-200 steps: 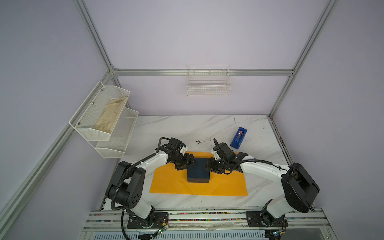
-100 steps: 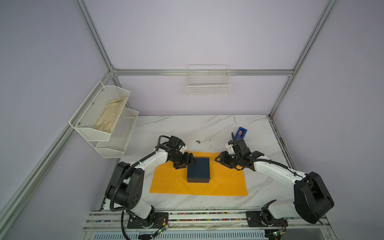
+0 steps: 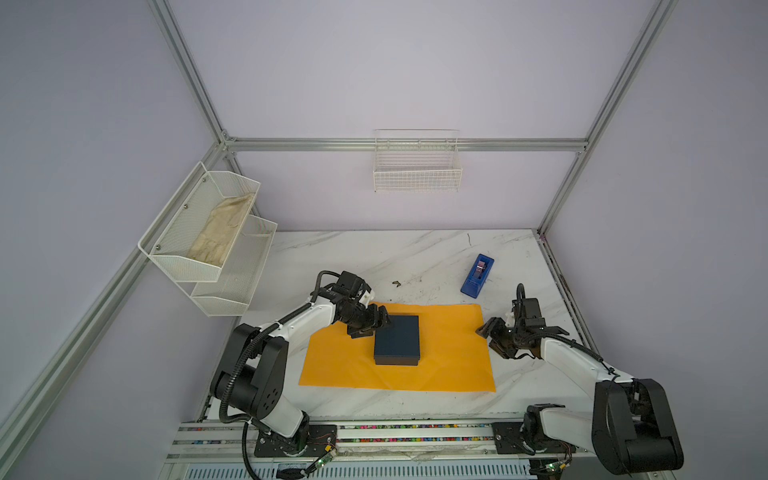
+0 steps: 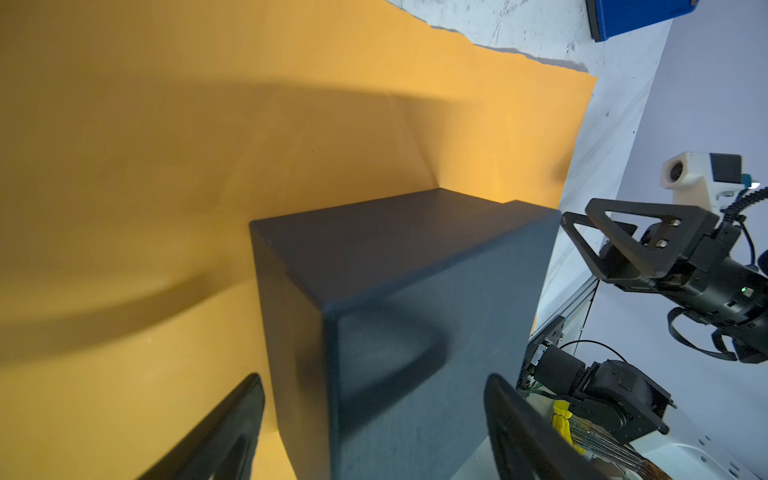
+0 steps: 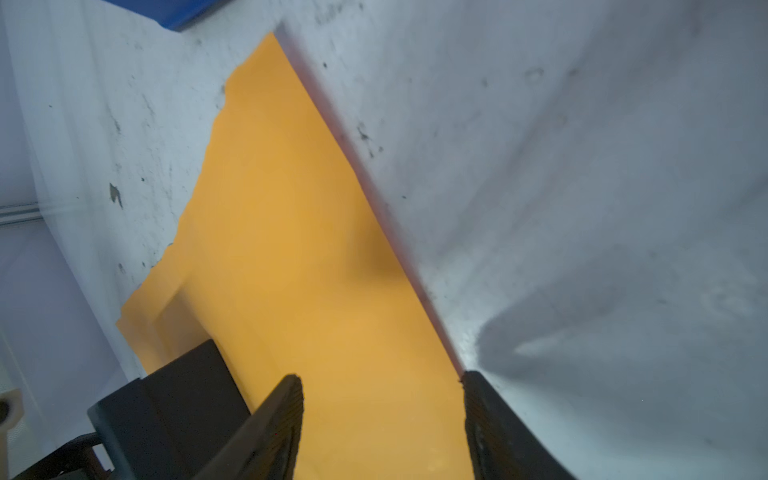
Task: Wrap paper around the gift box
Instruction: 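Hold the box with the left gripper while the right moves to the nearest paper edge, then grasp the orange paper edge with the right gripper and lift it toward the box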
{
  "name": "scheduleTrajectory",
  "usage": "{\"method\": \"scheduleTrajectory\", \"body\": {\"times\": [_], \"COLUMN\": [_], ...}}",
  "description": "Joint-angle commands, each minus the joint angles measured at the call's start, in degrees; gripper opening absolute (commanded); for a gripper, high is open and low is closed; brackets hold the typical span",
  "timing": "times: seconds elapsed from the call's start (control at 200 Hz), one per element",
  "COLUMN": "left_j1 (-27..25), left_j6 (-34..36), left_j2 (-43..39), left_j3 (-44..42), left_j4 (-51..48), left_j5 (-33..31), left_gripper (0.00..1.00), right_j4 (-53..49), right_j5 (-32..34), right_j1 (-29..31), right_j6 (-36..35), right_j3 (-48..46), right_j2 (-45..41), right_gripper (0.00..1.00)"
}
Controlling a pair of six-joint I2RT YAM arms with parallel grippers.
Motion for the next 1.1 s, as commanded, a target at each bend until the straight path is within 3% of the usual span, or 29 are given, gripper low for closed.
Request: {"method": "scheduleTrajectory", "body": {"times": [0.0, 0.135, 0.345, 0.685, 0.815, 0.945, 1.025, 1.095], "left_j1": [-0.1, 0.0, 0.0, 0.0, 0.0, 0.0, 0.0, 0.0], "left_j6": [1.1, 1.1, 1.1, 1.1, 1.2, 1.2, 1.4, 1.4], "left_j2": [-1.5, -1.4, -1.4, -1.5, -1.3, -1.0, -0.9, -1.1], "left_j3": [3.5, 3.5, 3.6, 3.7, 3.7, 3.9, 4.0, 4.0], "left_j4": [0.8, 0.8, 0.8, 0.7, 0.6, 0.6, 0.6, 0.5], "left_j5": [1.3, 1.2, 1.1, 0.8, 0.5, 0.6, 0.7, 0.6], "left_gripper": [0.82, 0.82, 0.82, 0.82, 0.82, 0.82, 0.82, 0.82], "right_j4": [-1.4, -1.7, 0.5, 5.3, 4.3, -1.4, -0.2, -1.9], "right_j5": [0.3, -0.9, -9.8, -19.1, -16.5, -5.7, -4.5, 2.1], "right_j1": [-0.2, -0.1, -0.1, -0.1, -0.1, -0.1, -0.2, -0.1], "right_j6": [-2.5, -4.2, -8.4, -8.1, -9.3, -13.0, -12.8, -11.3], "right_j3": [0.5, 0.6, 0.3, 0.6, 1.0, 3.8, 4.2, 5.3], "right_j2": [1.2, 2.1, 3.7, -0.4, -1.8, 1.4, 3.4, 3.6], "right_gripper": [0.65, 0.65, 0.63, 0.61, 0.58, 0.57, 0.56, 0.56]}}
